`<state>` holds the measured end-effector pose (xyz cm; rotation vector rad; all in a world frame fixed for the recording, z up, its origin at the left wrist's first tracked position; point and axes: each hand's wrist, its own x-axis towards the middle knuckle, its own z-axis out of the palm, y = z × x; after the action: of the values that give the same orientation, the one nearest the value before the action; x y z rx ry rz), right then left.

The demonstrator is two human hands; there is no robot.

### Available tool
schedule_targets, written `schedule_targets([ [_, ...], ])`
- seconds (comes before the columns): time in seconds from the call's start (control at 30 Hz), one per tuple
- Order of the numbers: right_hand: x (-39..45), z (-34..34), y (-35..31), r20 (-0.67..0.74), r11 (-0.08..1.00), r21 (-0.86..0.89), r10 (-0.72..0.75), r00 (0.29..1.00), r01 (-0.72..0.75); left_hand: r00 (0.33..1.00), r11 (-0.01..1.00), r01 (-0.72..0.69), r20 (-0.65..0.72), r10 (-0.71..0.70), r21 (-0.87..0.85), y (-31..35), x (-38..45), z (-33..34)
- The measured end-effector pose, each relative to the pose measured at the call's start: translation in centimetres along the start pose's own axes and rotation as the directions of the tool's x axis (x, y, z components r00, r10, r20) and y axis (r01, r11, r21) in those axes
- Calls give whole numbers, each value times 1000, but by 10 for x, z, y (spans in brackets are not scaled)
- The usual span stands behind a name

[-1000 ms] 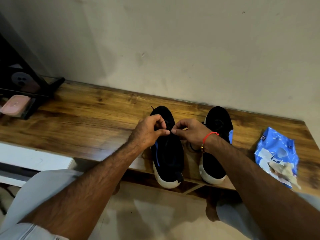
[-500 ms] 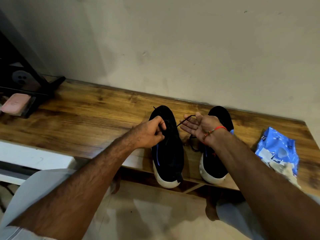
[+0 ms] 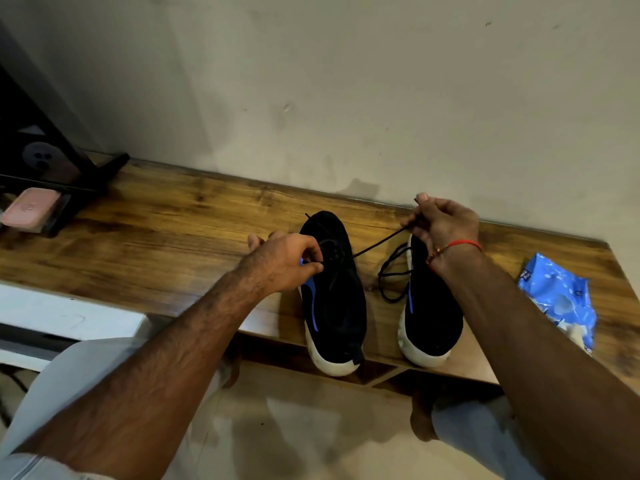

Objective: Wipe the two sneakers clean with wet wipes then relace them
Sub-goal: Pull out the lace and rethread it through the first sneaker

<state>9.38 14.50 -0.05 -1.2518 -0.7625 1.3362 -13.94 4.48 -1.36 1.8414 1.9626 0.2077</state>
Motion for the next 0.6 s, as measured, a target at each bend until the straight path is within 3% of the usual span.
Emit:
schedule_targets([
  [0.1,-7,4,2,161,954,-265,-97,982,138,1000,1000,13,-13,-13,-23,1,0,0],
  [0.3,-22,12,10,516,685,-625,4,856,374,993,964,-27,-114,-3,-263,8,2,0],
  [0.4,-28,12,10,603,497,-707,54,796,502,998,948,-6,-54,-12,-318,14,0,1],
  [0.6,-32,14,16,669,322,-729,149,728,604,995,901,77,-24,-97,-426,20,-2,14],
])
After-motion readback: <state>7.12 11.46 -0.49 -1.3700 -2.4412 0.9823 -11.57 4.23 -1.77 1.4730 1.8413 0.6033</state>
